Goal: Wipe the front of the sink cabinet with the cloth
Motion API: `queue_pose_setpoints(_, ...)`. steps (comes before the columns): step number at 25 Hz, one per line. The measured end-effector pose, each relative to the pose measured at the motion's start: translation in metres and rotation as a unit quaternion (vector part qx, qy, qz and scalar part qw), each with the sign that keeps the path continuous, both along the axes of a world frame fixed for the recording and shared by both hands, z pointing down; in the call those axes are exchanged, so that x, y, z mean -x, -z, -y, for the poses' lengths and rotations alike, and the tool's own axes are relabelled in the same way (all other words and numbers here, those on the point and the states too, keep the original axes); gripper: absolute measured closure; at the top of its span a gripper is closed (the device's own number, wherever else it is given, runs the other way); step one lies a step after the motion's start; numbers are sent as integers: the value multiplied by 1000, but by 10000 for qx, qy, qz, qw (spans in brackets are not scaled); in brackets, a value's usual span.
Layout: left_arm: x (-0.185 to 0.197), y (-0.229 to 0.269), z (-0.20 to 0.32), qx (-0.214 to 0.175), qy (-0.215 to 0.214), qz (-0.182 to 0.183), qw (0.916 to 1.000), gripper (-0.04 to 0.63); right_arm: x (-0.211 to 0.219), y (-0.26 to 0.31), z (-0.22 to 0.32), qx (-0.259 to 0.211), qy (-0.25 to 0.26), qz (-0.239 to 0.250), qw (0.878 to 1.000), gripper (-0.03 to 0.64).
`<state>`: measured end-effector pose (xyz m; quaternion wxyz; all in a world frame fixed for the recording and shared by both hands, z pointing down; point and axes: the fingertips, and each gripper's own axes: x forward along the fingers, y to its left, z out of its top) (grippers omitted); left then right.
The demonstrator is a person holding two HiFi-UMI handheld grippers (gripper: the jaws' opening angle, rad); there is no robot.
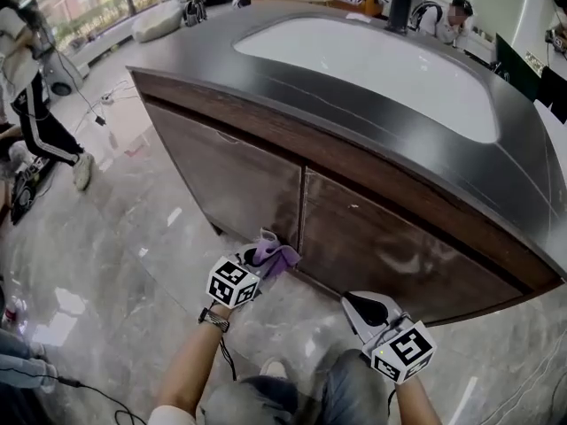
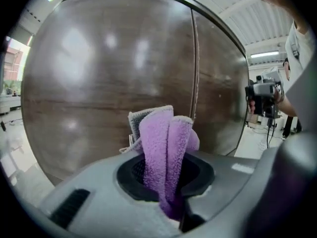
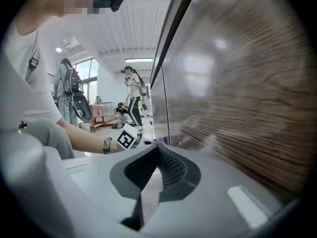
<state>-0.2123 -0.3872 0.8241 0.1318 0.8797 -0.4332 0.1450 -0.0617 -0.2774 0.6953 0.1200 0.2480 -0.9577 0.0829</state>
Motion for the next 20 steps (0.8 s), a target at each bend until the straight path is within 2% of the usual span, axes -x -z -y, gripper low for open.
queue_pose_setpoints(6, 25, -74, 7, 699, 141, 420, 9966, 540, 16, 6, 5, -120, 181, -223, 9995, 611)
queue_pose_setpoints(11, 68, -95, 21, 1023, 479, 685, 9912, 540, 25, 11, 14, -178, 184, -266, 9993, 611)
queue_pose_setpoints(15, 86, -85, 28, 971, 365, 1108, 9884, 541, 34, 13, 17, -199, 197, -257, 9993, 611)
queue_pose_setpoints(17, 96, -66, 31, 827, 449, 1123, 9892, 540, 38, 14, 15, -204, 231, -260, 9992, 611)
queue_pose_setpoints(20, 104, -10, 32, 372, 502, 995, 9931, 541, 42, 20, 12, -219, 275, -233, 9991, 611)
